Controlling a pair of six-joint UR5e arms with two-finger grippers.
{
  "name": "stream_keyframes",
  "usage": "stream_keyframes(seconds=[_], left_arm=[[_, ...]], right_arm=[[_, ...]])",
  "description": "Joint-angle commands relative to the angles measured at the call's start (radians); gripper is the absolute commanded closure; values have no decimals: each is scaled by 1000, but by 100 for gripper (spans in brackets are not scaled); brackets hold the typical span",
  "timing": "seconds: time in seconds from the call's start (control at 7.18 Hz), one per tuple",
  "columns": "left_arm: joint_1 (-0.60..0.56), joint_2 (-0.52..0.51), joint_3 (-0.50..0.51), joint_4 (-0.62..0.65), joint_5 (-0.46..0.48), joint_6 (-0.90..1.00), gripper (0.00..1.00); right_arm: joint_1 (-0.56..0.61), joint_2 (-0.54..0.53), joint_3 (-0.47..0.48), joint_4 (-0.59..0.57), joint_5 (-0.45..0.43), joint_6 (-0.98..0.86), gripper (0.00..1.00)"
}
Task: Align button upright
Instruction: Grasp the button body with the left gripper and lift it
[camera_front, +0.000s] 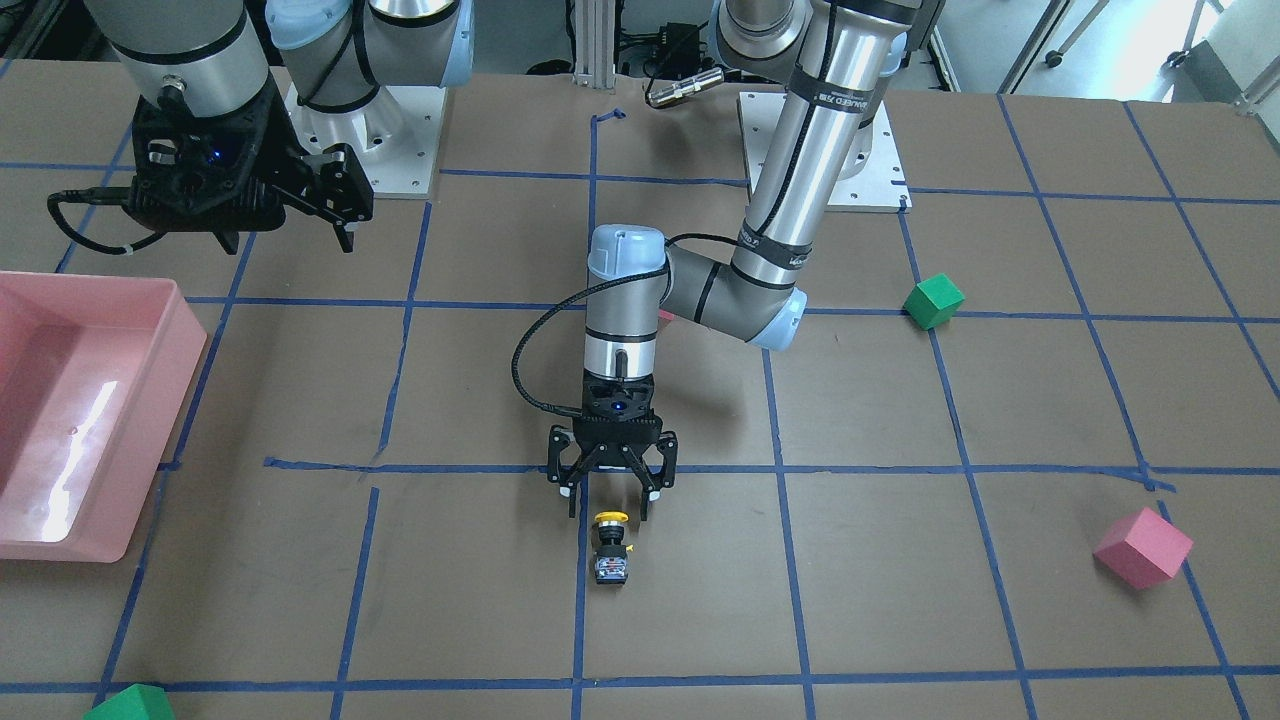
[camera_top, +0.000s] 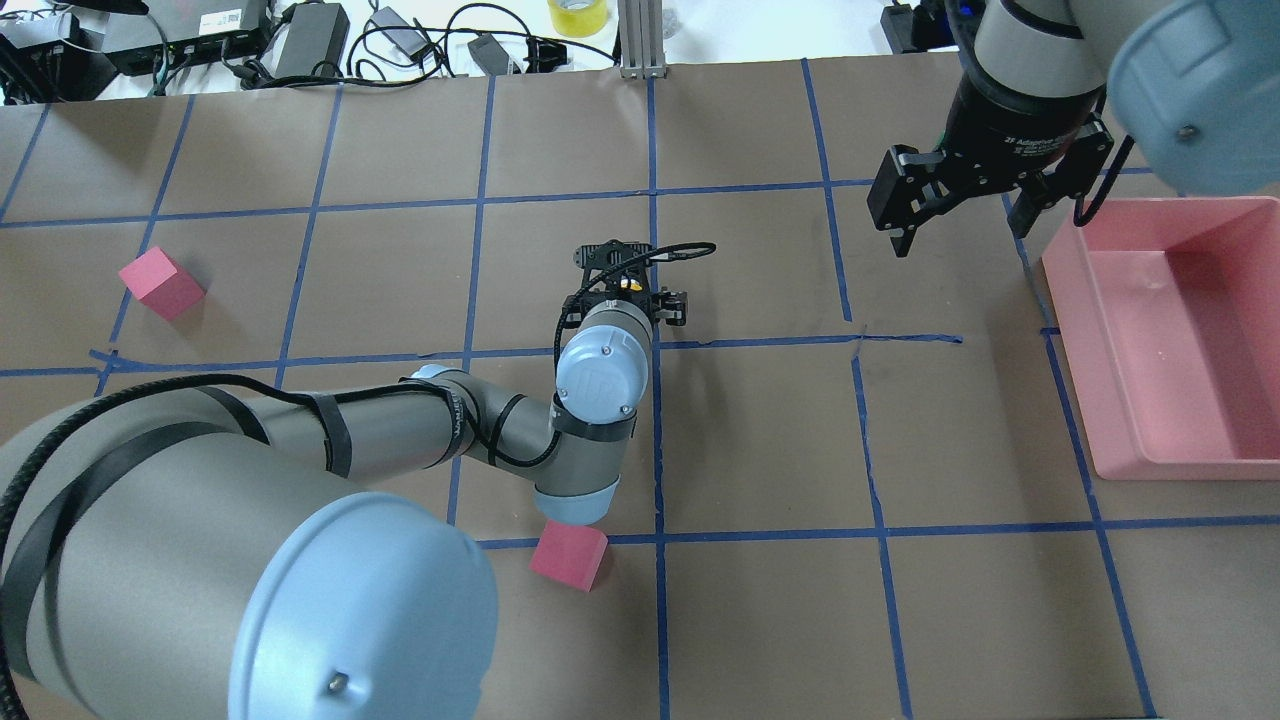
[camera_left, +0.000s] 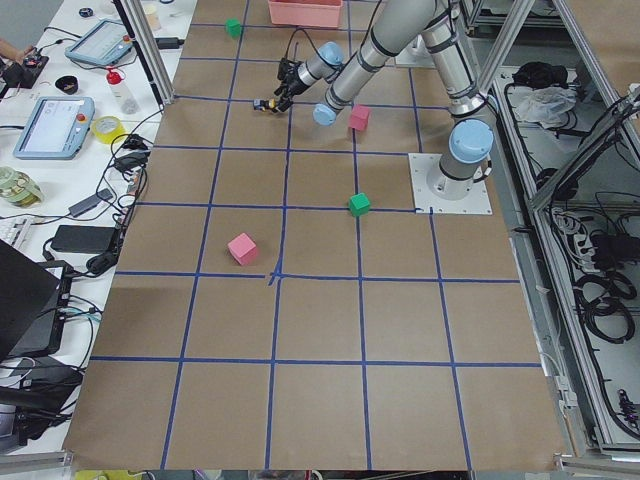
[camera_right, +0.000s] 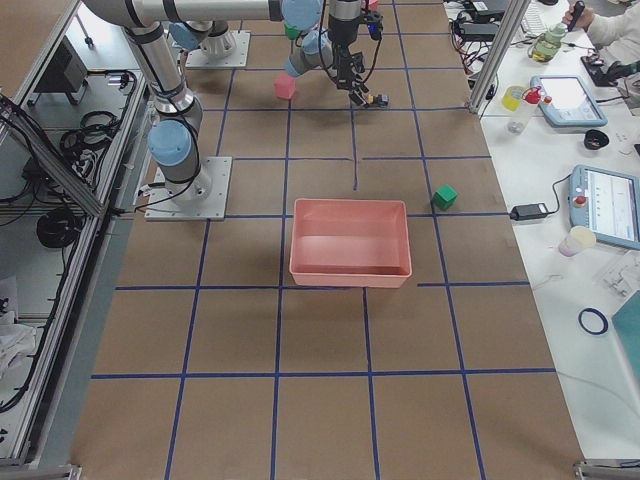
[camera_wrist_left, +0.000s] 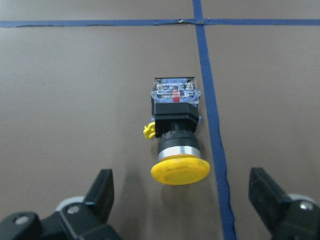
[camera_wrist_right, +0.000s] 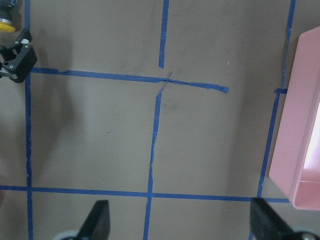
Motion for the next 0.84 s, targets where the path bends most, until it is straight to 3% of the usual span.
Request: stream_keyframes(seconds=[0.0,0.28,0.56,0.7], left_arm=[[-1,-5,5,0,4,67,66],[-1,5,6,-3,1,94,100],[2,38,14,-27,-4,109,100],[16,76,44,-111,-6,109,100]], right_arm=[[0,-1,-2,0,-4,-1,0],[0,-1,-2,0,-2,-1,0],[0,1,2,2,-1,-6,0],[0,1,2,0,-1,-10,0]])
